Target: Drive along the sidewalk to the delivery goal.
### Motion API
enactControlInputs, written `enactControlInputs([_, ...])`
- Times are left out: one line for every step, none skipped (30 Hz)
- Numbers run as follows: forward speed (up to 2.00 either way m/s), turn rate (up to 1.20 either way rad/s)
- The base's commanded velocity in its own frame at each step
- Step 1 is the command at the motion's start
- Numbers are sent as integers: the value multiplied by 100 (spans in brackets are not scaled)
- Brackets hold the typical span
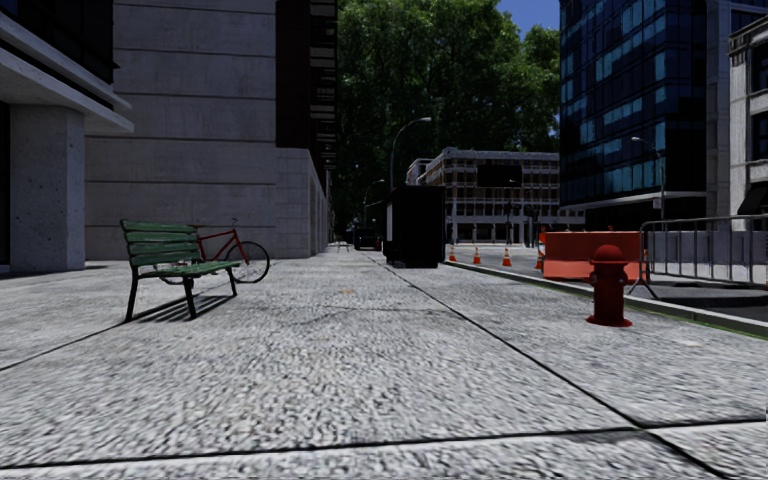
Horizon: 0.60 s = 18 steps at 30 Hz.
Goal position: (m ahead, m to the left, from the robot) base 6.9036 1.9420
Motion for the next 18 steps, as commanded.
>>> enactControlInputs([200, 0])
enactControlInputs([200, 0])
enactControlInputs([200, 0])
enactControlInputs([200, 0])
enactControlInputs([200, 0])
enactControlInputs([200, 0])
enactControlInputs([200, 0])
enactControlInputs([200, 0])
enactControlInputs([200, 0])
enactControlInputs([200, 0])
enactControlInputs([200, 0])
enactControlInputs([200, 0])
enactControlInputs([200, 0])
enactControlInputs([200, 0])
enactControlInputs([200, 0])
enactControlInputs([200, 0])
enactControlInputs([200, 0])
enactControlInputs([200, 0])
